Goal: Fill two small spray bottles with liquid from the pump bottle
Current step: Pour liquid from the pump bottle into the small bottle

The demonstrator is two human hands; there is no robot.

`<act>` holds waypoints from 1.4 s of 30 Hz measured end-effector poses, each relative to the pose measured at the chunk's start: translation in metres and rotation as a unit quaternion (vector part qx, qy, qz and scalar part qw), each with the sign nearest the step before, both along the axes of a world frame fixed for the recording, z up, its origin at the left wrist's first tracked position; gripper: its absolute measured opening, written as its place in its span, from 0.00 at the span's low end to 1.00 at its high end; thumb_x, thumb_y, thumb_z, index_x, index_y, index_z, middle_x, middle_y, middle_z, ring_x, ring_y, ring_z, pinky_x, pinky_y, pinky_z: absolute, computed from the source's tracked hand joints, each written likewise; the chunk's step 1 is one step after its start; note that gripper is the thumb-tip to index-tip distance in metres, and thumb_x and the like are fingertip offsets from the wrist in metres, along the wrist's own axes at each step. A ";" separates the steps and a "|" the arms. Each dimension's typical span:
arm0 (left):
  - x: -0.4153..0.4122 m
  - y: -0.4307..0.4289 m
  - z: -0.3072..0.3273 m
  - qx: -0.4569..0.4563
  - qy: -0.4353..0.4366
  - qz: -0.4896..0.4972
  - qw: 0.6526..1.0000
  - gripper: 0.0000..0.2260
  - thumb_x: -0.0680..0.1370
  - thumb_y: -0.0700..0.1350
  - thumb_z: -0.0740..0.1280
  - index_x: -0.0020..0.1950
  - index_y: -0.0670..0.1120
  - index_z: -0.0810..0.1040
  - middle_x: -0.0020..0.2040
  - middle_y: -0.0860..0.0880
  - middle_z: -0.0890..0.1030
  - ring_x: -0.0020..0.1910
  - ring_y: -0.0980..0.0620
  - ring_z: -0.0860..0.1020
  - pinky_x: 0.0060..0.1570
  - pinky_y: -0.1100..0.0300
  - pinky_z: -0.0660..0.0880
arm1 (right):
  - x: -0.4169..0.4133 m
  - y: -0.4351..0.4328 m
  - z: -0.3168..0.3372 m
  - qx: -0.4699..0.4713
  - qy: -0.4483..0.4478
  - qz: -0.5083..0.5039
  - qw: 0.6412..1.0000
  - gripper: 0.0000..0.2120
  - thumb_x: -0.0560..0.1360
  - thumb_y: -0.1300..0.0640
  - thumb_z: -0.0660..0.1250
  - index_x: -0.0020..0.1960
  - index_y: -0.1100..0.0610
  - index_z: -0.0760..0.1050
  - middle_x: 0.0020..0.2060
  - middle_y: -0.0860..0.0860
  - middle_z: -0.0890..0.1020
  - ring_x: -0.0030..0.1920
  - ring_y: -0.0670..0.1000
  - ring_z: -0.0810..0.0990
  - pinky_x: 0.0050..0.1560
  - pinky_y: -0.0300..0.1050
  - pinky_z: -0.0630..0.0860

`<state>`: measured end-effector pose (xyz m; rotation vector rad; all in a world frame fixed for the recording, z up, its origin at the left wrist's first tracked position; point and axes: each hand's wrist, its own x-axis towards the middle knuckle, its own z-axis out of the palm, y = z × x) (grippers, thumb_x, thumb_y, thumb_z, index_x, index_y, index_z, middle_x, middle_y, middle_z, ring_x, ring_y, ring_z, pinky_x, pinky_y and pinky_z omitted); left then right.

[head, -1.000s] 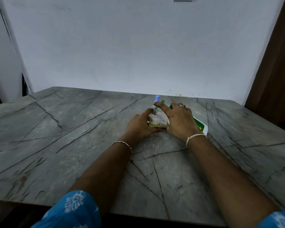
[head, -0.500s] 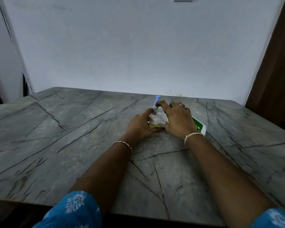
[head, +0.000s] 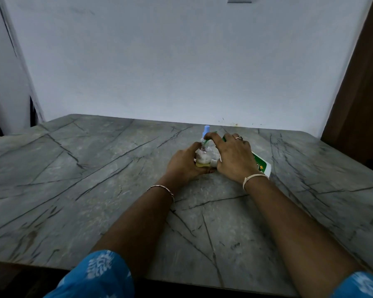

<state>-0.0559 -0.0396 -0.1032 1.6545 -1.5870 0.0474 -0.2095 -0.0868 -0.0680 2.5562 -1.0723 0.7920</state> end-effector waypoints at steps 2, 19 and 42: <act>0.000 0.000 0.000 -0.001 -0.002 0.001 1.000 0.34 0.63 0.60 0.77 0.65 0.53 0.71 0.52 0.53 0.83 0.47 0.53 0.81 0.42 0.66 0.71 | 0.001 0.000 0.001 0.001 -0.004 -0.002 1.000 0.35 0.68 0.55 0.70 0.71 0.45 0.59 0.53 0.55 0.76 0.58 0.59 0.73 0.58 0.58 0.71; 0.000 -0.001 -0.001 -0.004 -0.008 0.010 1.000 0.35 0.63 0.61 0.76 0.65 0.53 0.70 0.52 0.52 0.83 0.48 0.52 0.81 0.43 0.65 0.71 | -0.002 0.002 0.000 -0.002 0.006 -0.006 1.000 0.37 0.70 0.54 0.70 0.72 0.42 0.56 0.54 0.56 0.76 0.59 0.60 0.73 0.58 0.57 0.71; 0.001 0.000 -0.001 -0.009 -0.008 -0.003 1.000 0.34 0.64 0.60 0.76 0.66 0.52 0.70 0.52 0.51 0.83 0.47 0.52 0.81 0.45 0.63 0.74 | 0.003 0.003 -0.001 -0.010 -0.007 -0.017 1.000 0.35 0.69 0.54 0.71 0.71 0.44 0.58 0.55 0.56 0.76 0.59 0.60 0.73 0.58 0.58 0.70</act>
